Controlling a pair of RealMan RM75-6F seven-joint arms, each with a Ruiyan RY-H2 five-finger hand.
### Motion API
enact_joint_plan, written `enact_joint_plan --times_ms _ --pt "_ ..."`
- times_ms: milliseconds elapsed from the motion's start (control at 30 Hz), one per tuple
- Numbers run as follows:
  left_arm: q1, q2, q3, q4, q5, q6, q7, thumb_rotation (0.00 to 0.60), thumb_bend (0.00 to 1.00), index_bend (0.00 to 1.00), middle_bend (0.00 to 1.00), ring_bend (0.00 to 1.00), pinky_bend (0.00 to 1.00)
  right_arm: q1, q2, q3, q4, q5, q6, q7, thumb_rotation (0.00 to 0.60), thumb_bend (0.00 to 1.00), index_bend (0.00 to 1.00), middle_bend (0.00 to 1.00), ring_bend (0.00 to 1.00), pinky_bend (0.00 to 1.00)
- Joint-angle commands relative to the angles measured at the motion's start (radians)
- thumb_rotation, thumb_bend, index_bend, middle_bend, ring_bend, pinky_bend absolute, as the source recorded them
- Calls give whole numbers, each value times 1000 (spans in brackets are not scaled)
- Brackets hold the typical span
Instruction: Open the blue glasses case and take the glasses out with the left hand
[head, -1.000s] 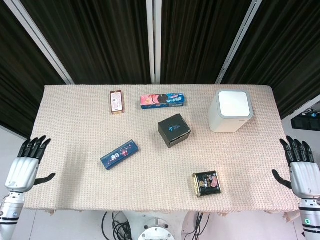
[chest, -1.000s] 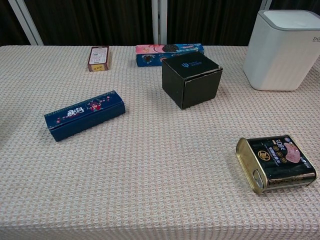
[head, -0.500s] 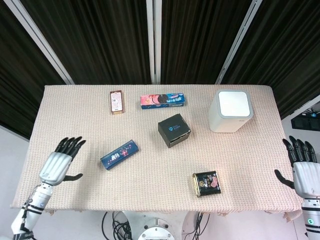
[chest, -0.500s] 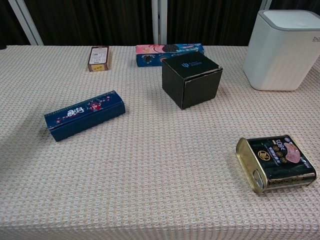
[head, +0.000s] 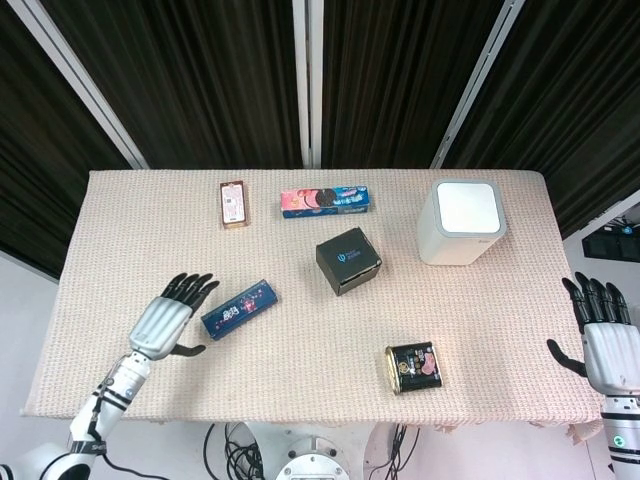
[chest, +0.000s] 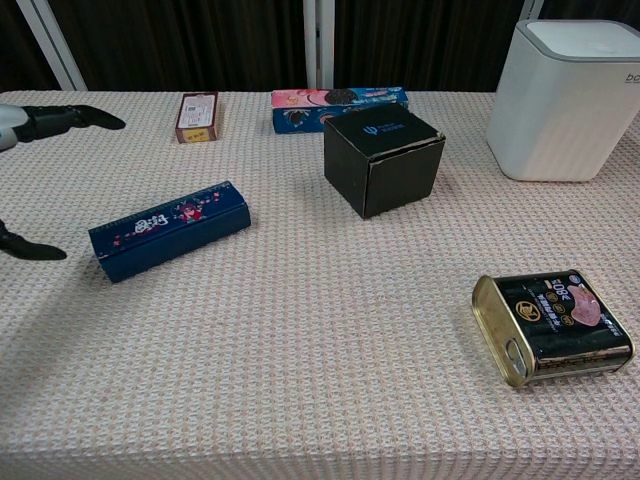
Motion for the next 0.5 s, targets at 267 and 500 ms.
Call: enact_joint_plan --times_ms 267,500 --pt "-79 -89 -24 47 -63 -83 -9 600 69 18 0 0 6 -1 4 2 13 7 -5 21 600 169 0 0 0 0" --pt "-110 -137 -35 107 -120 -107 10 600 73 21 0 0 6 -1 5 3 21 16 -11 32 600 169 0 0 0 0"
